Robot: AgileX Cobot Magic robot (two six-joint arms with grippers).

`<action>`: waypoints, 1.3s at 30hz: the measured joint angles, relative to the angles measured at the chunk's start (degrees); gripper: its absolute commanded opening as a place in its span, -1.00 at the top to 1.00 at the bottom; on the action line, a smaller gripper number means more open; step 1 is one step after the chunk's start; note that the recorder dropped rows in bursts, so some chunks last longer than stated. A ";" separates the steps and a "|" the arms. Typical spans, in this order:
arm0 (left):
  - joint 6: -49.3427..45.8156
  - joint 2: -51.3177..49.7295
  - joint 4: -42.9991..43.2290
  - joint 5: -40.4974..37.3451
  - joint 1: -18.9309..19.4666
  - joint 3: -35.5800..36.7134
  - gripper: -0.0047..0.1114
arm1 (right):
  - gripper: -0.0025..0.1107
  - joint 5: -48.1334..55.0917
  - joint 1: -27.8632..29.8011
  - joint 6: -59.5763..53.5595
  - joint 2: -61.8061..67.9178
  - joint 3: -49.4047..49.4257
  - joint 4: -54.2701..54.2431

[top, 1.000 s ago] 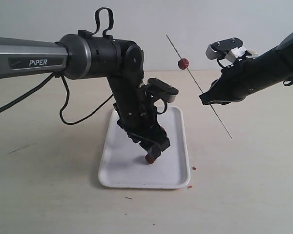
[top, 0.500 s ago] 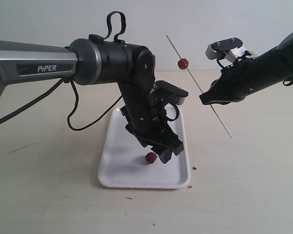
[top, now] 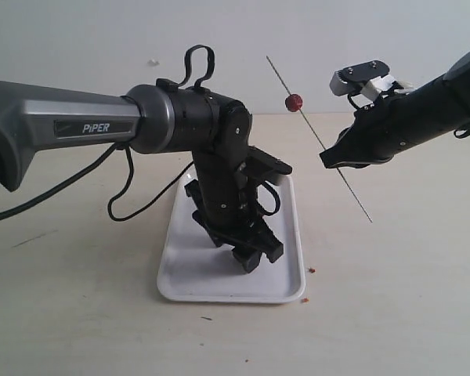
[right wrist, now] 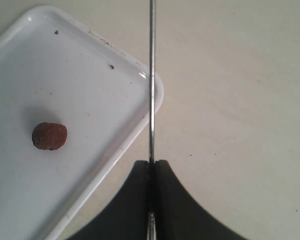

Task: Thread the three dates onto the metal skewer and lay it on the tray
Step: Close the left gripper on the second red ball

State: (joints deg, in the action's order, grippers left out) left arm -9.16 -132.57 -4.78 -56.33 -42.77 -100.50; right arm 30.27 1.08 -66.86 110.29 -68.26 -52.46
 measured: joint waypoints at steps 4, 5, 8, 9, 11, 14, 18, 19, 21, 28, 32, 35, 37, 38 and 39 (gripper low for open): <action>0.00 0.00 0.00 0.11 0.00 0.00 0.05 | 0.96 0.00 0.00 0.00 0.00 0.00 0.00; 0.00 0.00 0.00 0.11 0.00 0.00 0.06 | 0.96 0.00 0.00 0.00 0.00 0.00 0.00; 0.00 0.00 0.00 0.11 0.00 0.00 0.06 | 0.96 0.00 0.00 0.00 0.00 0.00 0.00; 0.00 0.00 0.00 0.11 0.00 0.00 0.06 | 0.96 0.00 0.00 0.00 0.00 0.00 0.00; 0.00 0.00 0.00 0.11 0.00 0.00 0.06 | 0.96 0.00 0.00 0.00 0.00 0.00 0.00; 0.00 0.00 0.00 0.11 0.00 0.00 0.08 | 0.96 0.00 0.00 0.00 0.00 0.00 0.00; 0.00 0.00 -0.89 0.11 0.00 0.00 0.32 | 0.96 0.00 0.00 0.00 0.00 0.00 0.00; 0.00 0.00 -1.10 0.11 0.00 0.00 0.32 | 0.96 0.00 0.00 0.00 0.00 0.00 0.00; 0.00 0.00 -1.49 0.11 0.00 0.00 0.32 | 0.96 0.00 0.00 0.00 0.00 0.00 0.00; 0.00 0.00 -1.49 0.11 0.00 0.00 0.38 | 0.96 0.00 0.00 0.00 0.00 0.00 0.00; -0.22 0.00 -1.61 0.00 0.00 0.00 0.43 | 0.96 0.00 0.00 0.00 0.00 0.00 0.00; -0.22 0.00 -1.61 0.00 0.00 0.00 0.43 | 0.96 0.00 0.00 0.00 0.00 0.00 0.00; -0.22 0.00 -1.61 0.00 0.00 0.00 0.43 | 0.96 0.00 0.00 0.00 0.00 0.00 0.00; -0.22 0.00 -1.61 0.00 0.00 0.00 0.43 | 0.96 0.00 0.00 0.00 0.00 0.00 0.00; -0.22 0.00 -1.61 0.00 0.00 0.00 0.43 | 0.96 0.00 0.00 0.00 0.00 0.00 0.00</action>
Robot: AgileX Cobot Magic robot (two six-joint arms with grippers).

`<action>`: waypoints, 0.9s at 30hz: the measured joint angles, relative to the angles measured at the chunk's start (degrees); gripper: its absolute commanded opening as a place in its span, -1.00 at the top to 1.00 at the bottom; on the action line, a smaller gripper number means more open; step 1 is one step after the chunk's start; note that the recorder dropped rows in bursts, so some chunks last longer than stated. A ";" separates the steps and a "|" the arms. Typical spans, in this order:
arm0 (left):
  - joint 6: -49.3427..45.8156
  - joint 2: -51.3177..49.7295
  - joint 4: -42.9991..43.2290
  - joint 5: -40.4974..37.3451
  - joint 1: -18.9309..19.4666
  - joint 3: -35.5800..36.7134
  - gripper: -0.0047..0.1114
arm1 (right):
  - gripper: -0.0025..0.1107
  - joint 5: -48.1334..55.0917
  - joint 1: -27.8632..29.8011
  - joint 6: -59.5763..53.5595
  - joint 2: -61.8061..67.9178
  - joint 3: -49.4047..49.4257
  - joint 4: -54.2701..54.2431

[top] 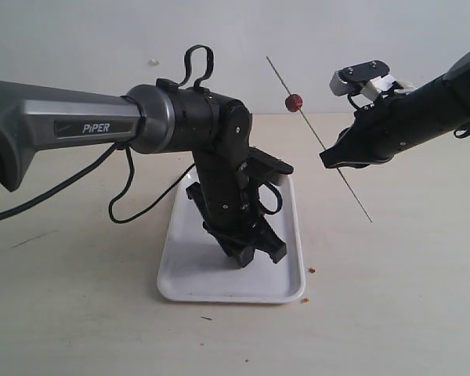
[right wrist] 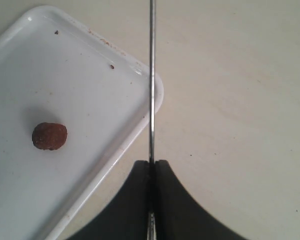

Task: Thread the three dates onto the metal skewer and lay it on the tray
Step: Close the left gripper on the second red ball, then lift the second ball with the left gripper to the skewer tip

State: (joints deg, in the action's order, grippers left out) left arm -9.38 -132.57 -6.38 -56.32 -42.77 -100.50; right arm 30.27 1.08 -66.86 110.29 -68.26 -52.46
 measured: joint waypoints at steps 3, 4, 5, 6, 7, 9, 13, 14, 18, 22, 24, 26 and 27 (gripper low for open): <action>0.00 0.00 0.00 -0.10 0.00 0.00 0.43 | 0.96 0.00 0.00 0.00 0.00 0.00 0.00; -0.11 0.00 0.00 -0.10 0.00 0.00 0.43 | 0.96 0.00 0.00 0.00 0.00 0.00 0.00; -0.23 0.00 0.00 -0.10 0.00 0.00 0.43 | 0.96 0.00 0.00 0.00 0.00 0.00 0.00; -0.34 0.00 0.00 -0.10 0.00 0.00 0.43 | 0.96 0.00 0.00 0.00 0.00 0.00 0.00; -0.45 0.00 0.00 -0.10 0.00 0.00 0.43 | 0.96 0.00 0.00 0.00 0.00 0.00 0.00; -0.45 0.34 -0.11 0.04 0.43 0.00 0.43 | 0.96 0.00 0.00 0.00 0.00 0.00 0.00; -0.32 2.31 -0.11 1.72 1.79 0.00 0.43 | 0.96 0.00 0.00 0.00 0.00 0.00 0.00; -0.08 3.07 -0.11 2.13 2.11 0.00 0.43 | 0.96 0.00 0.00 0.00 0.00 0.00 0.00; 0.17 5.94 -1.59 4.26 3.81 0.00 0.43 | 0.96 0.00 0.00 0.00 0.00 0.00 0.00; 0.17 7.82 -9.07 7.51 6.63 0.00 0.43 | 0.96 0.40 0.00 0.00 0.00 0.00 0.00; -0.33 8.22 -14.90 9.91 8.42 0.00 0.43 | 0.96 1.31 0.00 0.00 0.00 0.00 0.00; -0.94 8.43 -20.43 11.94 10.10 0.00 0.43 | 0.96 2.60 0.00 0.00 0.00 0.00 0.00; -1.37 8.43 -23.54 13.00 11.10 0.00 0.43 | 0.96 3.15 0.00 0.17 0.00 0.00 -0.14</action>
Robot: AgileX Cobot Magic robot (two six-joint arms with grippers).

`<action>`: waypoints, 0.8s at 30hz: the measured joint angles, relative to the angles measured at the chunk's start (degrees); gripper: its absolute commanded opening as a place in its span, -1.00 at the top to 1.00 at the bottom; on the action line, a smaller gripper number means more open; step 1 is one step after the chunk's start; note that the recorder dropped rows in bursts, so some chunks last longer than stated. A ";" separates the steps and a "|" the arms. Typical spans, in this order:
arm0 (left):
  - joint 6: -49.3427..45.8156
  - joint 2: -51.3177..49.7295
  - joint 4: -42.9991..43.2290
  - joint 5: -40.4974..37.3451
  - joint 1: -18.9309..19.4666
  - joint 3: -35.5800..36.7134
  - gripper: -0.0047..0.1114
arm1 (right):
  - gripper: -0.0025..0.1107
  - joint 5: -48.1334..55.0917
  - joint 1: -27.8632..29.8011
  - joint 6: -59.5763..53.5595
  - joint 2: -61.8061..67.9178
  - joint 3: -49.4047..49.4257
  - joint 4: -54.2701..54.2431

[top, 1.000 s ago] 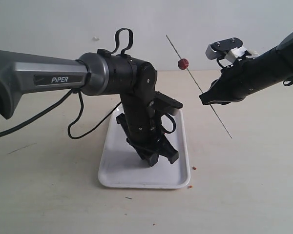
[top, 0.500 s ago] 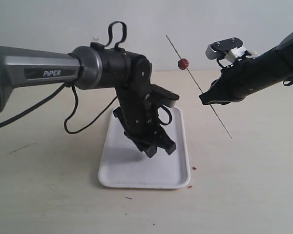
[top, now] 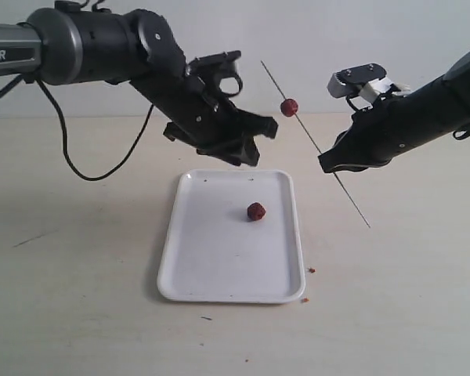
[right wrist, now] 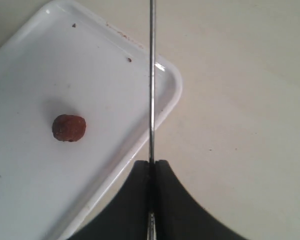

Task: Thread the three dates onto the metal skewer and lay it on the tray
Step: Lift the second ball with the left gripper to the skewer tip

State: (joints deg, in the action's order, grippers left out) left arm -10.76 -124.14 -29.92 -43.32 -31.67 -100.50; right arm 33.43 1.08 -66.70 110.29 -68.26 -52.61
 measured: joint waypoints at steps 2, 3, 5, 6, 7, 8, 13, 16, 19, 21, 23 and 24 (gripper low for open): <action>-0.84 0.00 -5.62 1.60 2.04 0.00 0.43 | 0.96 1.19 0.00 0.24 0.00 0.00 -0.80; -1.46 0.00 -8.99 2.29 3.13 0.00 0.43 | 0.96 1.91 0.00 0.24 0.00 0.00 -1.35; -3.63 0.00 -16.71 3.24 5.20 0.00 0.43 | 0.96 3.44 0.00 0.35 0.00 0.00 -2.40; -4.92 0.00 -20.87 3.39 6.38 0.00 0.43 | 0.96 4.44 0.00 0.46 0.00 0.00 -3.31; -6.22 0.00 -24.86 3.49 7.55 0.00 0.43 | 0.96 5.63 0.00 0.46 0.00 0.00 -4.34; -7.13 0.00 -27.95 3.52 8.46 0.00 0.43 | 0.96 6.64 0.00 0.46 0.00 0.00 -5.33; -9.66 0.00 -40.92 4.22 13.02 0.00 0.43 | 0.96 12.32 0.00 0.46 0.00 0.00 -7.16; -10.85 0.00 -45.62 4.77 14.56 0.00 0.43 | 0.96 14.48 0.00 0.55 0.00 0.00 -7.29; -12.03 0.00 -48.43 5.85 15.05 0.00 0.43 | 0.96 16.90 0.00 0.55 0.00 0.00 -7.41; -12.66 0.00 -49.17 6.72 15.05 0.00 0.43 | 0.96 17.86 0.00 0.55 0.00 0.00 -7.41; -13.57 0.00 -49.30 7.29 15.05 0.00 0.43 | 0.96 18.87 0.00 0.17 0.00 0.00 -7.41; -14.00 0.00 -49.33 7.39 15.05 0.00 0.43 | 0.96 19.56 0.00 -0.31 0.00 0.00 -7.41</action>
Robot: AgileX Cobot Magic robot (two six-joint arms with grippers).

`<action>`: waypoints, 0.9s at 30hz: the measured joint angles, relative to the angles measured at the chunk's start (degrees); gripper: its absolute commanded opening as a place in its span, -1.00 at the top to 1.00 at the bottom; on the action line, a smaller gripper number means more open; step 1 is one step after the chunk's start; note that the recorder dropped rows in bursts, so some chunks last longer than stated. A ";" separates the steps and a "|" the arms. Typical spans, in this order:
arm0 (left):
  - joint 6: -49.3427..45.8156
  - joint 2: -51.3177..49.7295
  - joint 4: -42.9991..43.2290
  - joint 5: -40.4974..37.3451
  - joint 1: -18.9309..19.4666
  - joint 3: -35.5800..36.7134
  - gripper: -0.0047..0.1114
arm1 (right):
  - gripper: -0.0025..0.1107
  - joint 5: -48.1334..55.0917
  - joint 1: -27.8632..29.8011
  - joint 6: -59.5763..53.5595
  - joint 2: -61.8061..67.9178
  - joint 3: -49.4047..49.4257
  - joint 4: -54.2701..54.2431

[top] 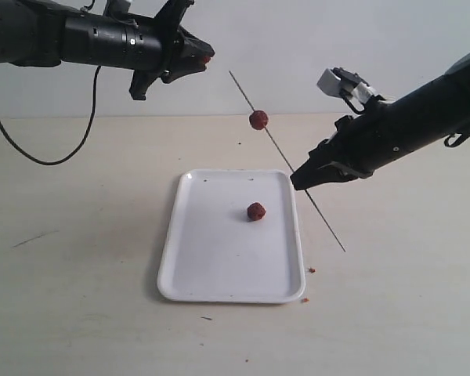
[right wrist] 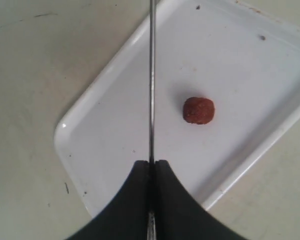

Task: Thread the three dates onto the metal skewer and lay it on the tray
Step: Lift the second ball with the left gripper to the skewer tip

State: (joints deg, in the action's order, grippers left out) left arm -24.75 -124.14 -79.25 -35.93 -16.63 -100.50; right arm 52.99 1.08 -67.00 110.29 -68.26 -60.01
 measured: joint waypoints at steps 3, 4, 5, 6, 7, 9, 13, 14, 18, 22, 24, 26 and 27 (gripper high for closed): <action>-1.01 0.00 0.00 0.12 0.00 0.00 0.43 | 0.96 1.51 0.00 -1.13 0.00 0.00 -0.23; -1.25 0.00 0.00 0.12 0.00 0.00 0.43 | 0.96 1.62 0.00 -1.25 0.00 0.00 -0.23; -1.41 0.00 0.00 0.00 0.00 0.00 0.43 | 0.96 1.60 0.00 -1.35 0.00 0.00 -0.23; -1.51 0.00 0.00 -0.10 0.00 0.00 0.43 | 0.96 1.74 0.00 -1.35 0.00 0.00 -0.36; -1.64 0.00 0.00 -0.10 0.00 0.00 0.43 | 0.96 2.06 0.00 -1.35 0.00 0.00 -0.36; -1.88 0.00 0.00 -0.10 -0.54 0.00 0.43 | 0.96 2.66 0.00 -1.35 0.00 0.00 -0.64; -2.96 0.00 0.00 -0.10 -1.86 0.00 0.43 | 0.96 3.05 0.00 -1.61 0.00 0.00 -1.41; -3.09 0.00 0.00 -0.25 -2.20 0.00 0.43 | 0.96 3.05 0.00 -1.82 0.00 0.00 -1.71; -3.45 0.00 0.00 -0.89 -2.68 0.00 0.43 | 0.96 2.38 0.00 -2.23 0.00 0.00 -2.48; -3.56 0.00 0.49 -1.12 -2.82 0.00 0.43 | 0.96 1.53 0.00 -2.69 0.00 0.00 -3.58; -3.56 0.00 0.76 -1.32 -3.17 0.00 0.43 | 0.96 1.39 0.00 -2.91 0.00 0.00 -3.97; -3.80 0.00 0.99 -1.47 -3.81 0.00 0.43 | 0.96 1.39 0.00 -3.04 0.00 0.00 -4.22; -3.91 0.00 0.99 -1.47 -4.08 0.00 0.43 | 0.96 1.28 0.00 -3.15 0.00 0.00 -4.26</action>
State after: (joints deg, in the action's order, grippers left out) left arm -28.66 -124.14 -78.25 -37.40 -20.70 -100.50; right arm 54.27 1.08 -70.16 110.29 -68.26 -64.27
